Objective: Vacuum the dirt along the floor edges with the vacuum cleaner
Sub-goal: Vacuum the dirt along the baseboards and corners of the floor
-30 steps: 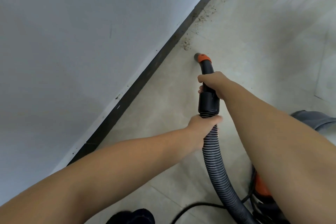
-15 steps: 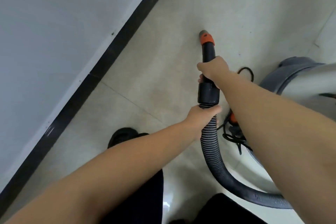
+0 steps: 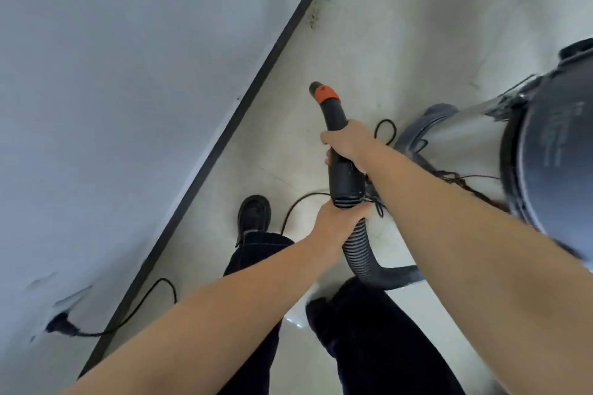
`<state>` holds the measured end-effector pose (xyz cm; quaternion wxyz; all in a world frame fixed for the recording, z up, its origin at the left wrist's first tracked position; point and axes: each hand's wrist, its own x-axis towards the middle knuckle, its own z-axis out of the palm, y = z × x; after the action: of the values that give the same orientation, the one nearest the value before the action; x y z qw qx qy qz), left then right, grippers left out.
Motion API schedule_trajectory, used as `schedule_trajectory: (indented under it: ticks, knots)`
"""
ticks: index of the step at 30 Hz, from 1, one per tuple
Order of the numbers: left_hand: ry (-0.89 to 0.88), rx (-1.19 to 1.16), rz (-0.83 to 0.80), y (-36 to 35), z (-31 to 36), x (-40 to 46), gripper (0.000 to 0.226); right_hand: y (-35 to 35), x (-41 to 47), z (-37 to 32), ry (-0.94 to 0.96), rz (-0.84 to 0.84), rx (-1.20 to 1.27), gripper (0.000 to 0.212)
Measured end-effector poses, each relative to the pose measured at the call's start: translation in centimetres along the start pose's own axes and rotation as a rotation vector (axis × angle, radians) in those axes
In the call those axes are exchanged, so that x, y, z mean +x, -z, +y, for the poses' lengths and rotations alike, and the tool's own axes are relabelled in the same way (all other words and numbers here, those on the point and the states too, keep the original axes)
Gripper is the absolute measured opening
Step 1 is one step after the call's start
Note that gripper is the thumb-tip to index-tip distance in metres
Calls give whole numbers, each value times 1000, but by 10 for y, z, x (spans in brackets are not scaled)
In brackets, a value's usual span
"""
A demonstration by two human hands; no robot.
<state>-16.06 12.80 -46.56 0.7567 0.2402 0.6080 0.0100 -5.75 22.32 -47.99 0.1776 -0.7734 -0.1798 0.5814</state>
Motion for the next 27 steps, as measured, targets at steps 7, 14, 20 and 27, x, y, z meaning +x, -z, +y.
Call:
schedule_trajectory:
  ticks: [7,14,20,27]
  knots:
    - [-32,171,-118,-19,37,-143,20,45,-149,-50,34,135,43,31]
    - [-148,350,-230,-58,88,-255,16,112,-273,-90,78,416,83,30]
    - [-293,484,-358,-106,93,-312,10,162,-362,-87,171,651,66,29]
    - [-376,586,-426,-189,1,-376,7,207,-481,8,242,812,0,41]
